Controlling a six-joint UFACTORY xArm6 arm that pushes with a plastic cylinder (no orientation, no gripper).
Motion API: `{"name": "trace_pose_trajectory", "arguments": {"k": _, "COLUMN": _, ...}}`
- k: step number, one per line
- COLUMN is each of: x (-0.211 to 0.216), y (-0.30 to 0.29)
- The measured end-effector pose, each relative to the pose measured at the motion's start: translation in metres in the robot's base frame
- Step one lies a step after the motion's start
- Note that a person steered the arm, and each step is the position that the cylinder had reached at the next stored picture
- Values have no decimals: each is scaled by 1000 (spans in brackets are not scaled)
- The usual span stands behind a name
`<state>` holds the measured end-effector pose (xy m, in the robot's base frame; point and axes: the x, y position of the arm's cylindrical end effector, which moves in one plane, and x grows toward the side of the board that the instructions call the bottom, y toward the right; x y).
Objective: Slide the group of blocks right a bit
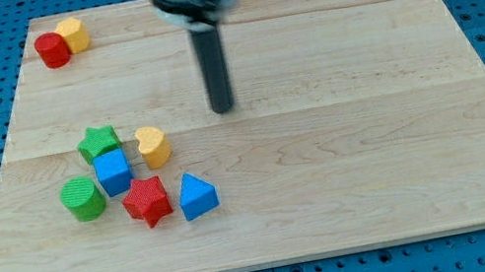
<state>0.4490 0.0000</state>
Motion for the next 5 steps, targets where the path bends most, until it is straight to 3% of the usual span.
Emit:
{"name": "trace_pose_trajectory", "arguments": {"k": 1, "x": 40, "y": -36}}
{"name": "trace_pose_trajectory", "arguments": {"k": 2, "x": 32, "y": -105}}
{"name": "trace_pose_trajectory", "arguments": {"k": 3, "x": 31, "y": -118}}
{"name": "trace_pose_trajectory", "arguments": {"k": 5, "x": -71, "y": -176}}
